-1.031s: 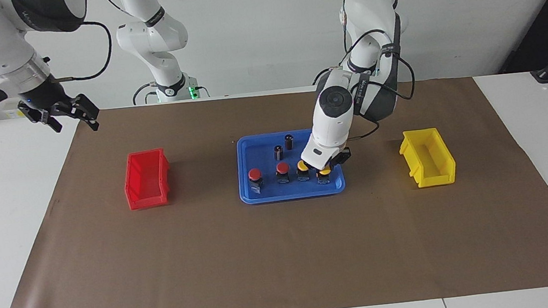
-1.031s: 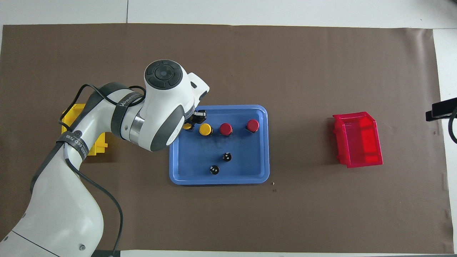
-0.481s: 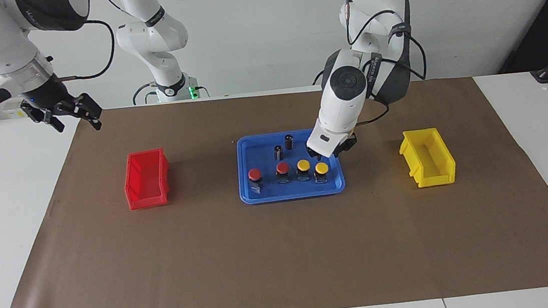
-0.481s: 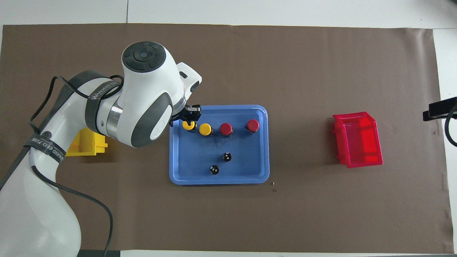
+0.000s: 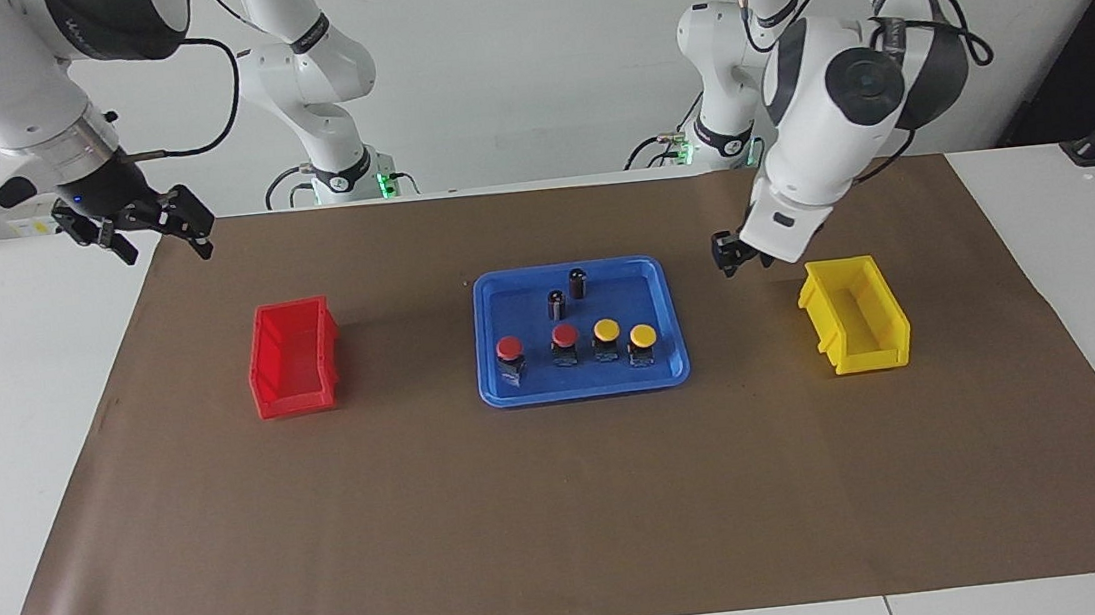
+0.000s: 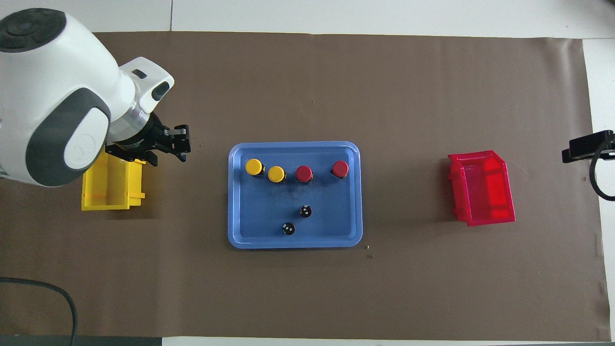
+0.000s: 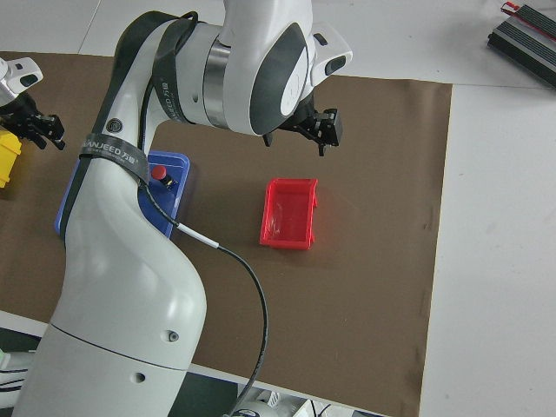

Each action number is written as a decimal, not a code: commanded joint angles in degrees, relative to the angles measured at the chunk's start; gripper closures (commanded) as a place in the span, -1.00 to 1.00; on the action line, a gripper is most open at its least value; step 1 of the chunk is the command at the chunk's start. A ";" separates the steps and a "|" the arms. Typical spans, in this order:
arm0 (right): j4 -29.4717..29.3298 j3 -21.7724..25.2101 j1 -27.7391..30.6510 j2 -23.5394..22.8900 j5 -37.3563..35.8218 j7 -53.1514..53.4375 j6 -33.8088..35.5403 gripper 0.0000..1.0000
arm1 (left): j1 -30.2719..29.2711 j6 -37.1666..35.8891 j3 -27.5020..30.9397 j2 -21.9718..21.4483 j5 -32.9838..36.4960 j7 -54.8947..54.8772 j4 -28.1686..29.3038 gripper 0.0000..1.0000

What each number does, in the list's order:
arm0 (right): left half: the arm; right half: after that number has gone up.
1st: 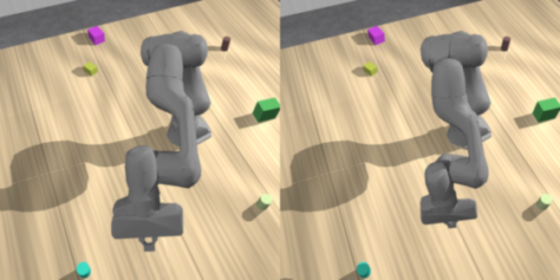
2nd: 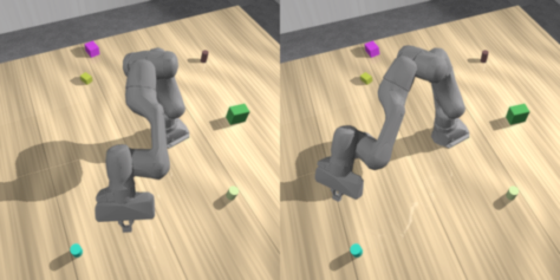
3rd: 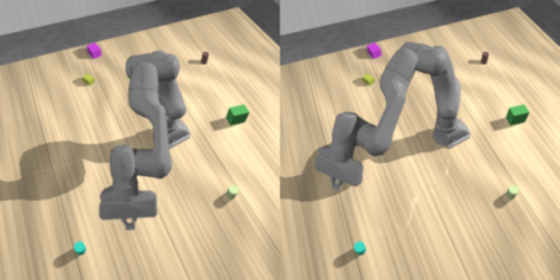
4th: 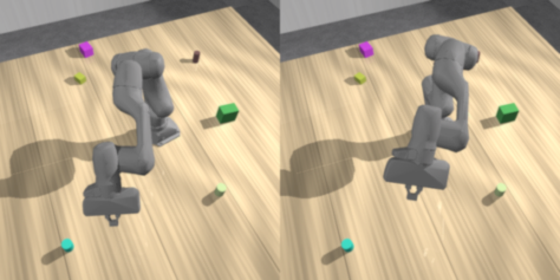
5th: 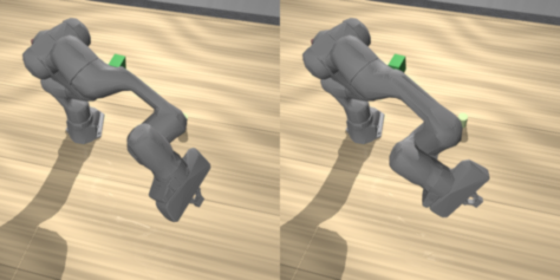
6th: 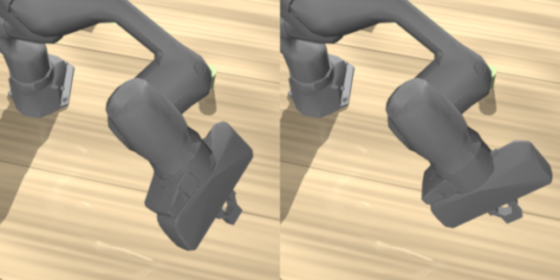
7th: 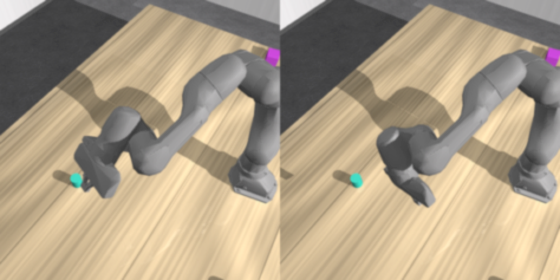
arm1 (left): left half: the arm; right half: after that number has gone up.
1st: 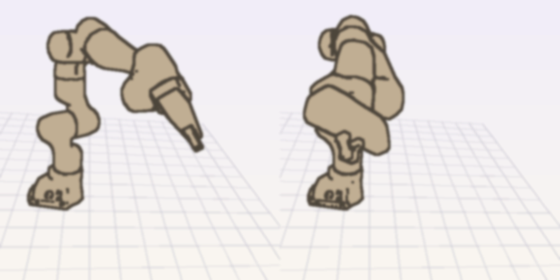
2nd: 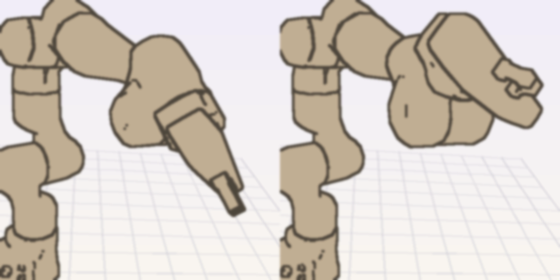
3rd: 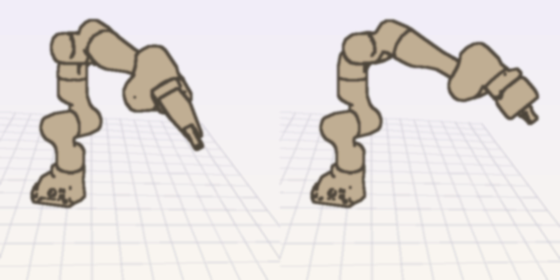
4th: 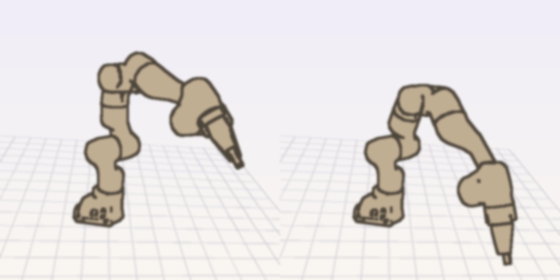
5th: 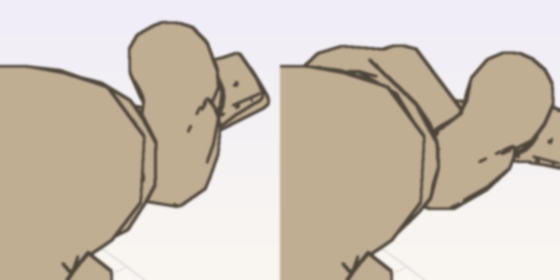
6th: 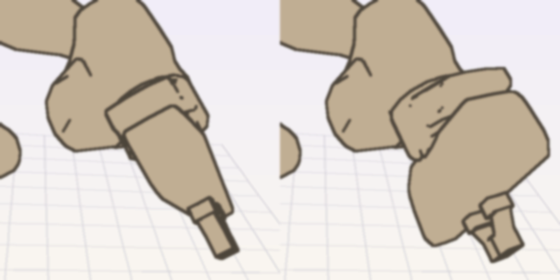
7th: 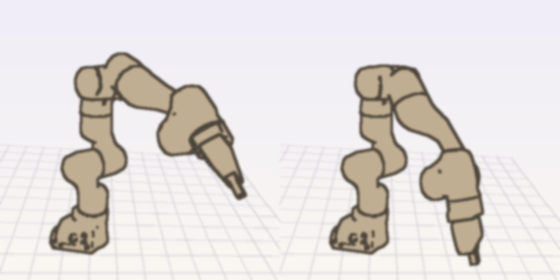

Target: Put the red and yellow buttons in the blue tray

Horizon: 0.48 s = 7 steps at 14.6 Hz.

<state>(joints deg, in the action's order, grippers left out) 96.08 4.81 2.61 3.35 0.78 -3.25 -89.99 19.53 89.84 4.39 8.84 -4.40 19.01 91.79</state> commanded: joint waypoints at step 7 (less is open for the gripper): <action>1.48 -0.24 0.30 1.31 -0.07 -1.23 -0.28 -1.00 | -6.43 -3.71 -0.17 -7.34 4.31 -10.37 1.19 -0.99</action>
<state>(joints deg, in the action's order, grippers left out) 96.09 4.81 2.60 3.35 0.78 -3.25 -89.99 13.25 86.99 4.57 3.74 -2.13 11.68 91.86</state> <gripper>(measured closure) 0.000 0.004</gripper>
